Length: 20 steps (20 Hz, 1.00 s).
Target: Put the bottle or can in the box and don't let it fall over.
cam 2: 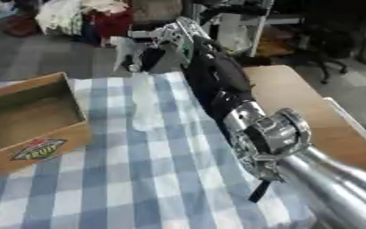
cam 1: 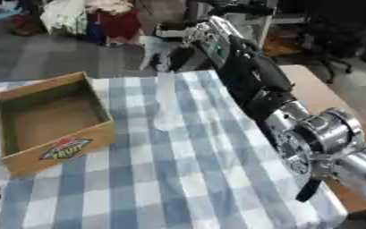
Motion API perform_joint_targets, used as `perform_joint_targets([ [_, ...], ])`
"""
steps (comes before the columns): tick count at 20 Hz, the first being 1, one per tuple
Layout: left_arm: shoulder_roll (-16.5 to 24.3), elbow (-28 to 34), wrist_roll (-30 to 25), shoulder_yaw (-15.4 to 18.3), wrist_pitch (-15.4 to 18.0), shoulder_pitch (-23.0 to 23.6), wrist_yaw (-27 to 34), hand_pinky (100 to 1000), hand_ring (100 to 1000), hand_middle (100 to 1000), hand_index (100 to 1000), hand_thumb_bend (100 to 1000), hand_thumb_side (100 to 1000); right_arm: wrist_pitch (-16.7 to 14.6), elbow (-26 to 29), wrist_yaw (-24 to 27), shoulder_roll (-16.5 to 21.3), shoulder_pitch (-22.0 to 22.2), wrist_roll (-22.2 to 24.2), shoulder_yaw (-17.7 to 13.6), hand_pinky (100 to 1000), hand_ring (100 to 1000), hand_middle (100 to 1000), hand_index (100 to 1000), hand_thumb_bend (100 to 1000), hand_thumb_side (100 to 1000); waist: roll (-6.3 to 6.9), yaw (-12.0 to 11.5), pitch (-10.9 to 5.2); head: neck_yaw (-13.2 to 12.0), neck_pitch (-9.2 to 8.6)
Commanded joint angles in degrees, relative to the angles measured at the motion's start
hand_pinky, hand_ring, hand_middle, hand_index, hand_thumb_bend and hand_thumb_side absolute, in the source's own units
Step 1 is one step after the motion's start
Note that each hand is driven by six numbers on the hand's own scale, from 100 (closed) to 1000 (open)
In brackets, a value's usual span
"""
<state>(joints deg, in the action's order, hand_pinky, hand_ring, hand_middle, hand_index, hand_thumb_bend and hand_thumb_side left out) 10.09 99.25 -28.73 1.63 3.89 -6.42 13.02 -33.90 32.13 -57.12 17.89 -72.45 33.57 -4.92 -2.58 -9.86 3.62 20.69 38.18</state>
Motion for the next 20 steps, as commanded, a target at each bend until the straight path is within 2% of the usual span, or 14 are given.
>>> perform_joint_targets([
  [1,0.91,0.84,0.18,0.19,0.02,-0.32,-0.18,735,705,648,890,199,971,-12.13,0.99,1.45,1.16,-1.43,11.91,-0.41,232,325,274,304,100,183,0.24,0.01,-1.09,-0.01,0.03],
  [4,0.94,0.83,0.21,0.23,0.00,-0.31,-0.14,735,705,648,891,200,970,-12.14,1.60,3.77,1.72,-2.23,11.60,-0.60,187,292,247,281,100,179,0.17,0.04,-1.20,-0.16,-0.05],
  [13,1.04,0.74,0.22,0.20,-0.07,-0.20,-0.15,735,705,648,891,200,971,-12.15,5.32,12.31,2.87,-4.97,12.32,-0.56,165,275,237,274,100,159,0.06,0.09,-1.43,-0.48,-0.39],
  [20,0.78,0.67,-0.05,-0.15,-0.20,-0.52,0.01,735,705,648,891,202,970,-11.62,9.71,22.69,0.93,-6.34,8.89,-1.10,153,254,220,277,100,117,0.14,-0.61,-1.38,-0.03,-0.76],
])
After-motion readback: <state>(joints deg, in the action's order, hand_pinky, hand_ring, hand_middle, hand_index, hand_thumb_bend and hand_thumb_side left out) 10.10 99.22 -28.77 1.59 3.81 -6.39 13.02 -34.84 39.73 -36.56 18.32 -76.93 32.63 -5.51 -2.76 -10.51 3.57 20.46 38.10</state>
